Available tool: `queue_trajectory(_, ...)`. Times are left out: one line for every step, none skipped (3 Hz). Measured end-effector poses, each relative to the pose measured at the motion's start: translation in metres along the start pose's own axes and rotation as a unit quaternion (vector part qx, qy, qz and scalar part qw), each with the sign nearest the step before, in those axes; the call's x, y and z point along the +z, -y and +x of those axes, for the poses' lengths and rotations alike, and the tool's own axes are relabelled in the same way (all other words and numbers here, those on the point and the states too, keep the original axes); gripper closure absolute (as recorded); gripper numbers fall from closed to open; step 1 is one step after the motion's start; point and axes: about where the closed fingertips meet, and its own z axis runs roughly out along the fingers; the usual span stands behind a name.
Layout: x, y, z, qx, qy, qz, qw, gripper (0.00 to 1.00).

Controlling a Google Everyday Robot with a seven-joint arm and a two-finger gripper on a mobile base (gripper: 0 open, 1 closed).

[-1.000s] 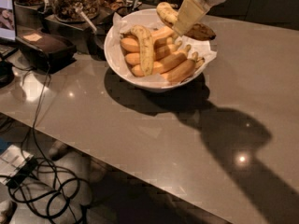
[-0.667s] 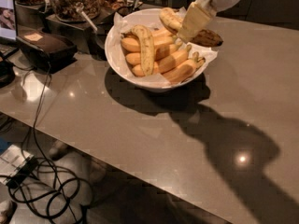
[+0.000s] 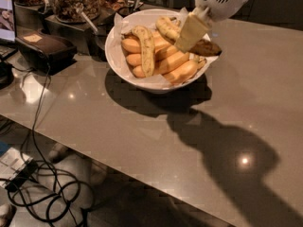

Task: Pick banana from white bowl

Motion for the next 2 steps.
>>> queue_trajectory(0.0057, -0.0432, 0.0077, -0.03, -0.005, -0.028, 0.9991, 1.0)
queue_trajectory(0.0093, -0.0458, 0.0093, -0.03, -0.009, -0.031, 0.999, 1.0)
